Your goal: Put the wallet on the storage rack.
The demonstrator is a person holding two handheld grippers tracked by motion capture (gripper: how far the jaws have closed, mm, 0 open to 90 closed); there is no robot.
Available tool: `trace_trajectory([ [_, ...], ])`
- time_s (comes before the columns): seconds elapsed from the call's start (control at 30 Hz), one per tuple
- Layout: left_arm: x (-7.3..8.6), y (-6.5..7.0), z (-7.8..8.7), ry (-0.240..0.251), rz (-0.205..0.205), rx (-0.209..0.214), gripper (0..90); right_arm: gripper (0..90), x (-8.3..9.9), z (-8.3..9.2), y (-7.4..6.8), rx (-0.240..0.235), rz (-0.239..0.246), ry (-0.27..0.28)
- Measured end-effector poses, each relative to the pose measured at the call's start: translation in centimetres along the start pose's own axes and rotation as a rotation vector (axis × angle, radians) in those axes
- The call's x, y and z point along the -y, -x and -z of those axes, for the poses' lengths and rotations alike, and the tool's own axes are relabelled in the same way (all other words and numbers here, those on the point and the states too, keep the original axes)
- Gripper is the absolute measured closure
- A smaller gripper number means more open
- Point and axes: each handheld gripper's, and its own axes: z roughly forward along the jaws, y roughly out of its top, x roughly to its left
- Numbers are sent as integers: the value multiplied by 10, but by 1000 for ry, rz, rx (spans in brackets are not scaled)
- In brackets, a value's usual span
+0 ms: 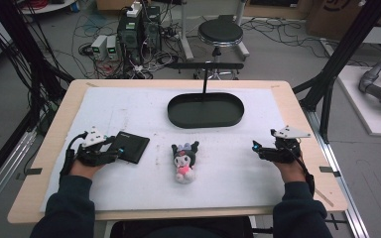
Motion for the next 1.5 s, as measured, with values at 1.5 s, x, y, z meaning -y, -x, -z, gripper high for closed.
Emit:
trace_trajectory([
  [1.5,4,10,-5,10,-88,227,468,243,-2,-2,-2,-17,12,-13],
])
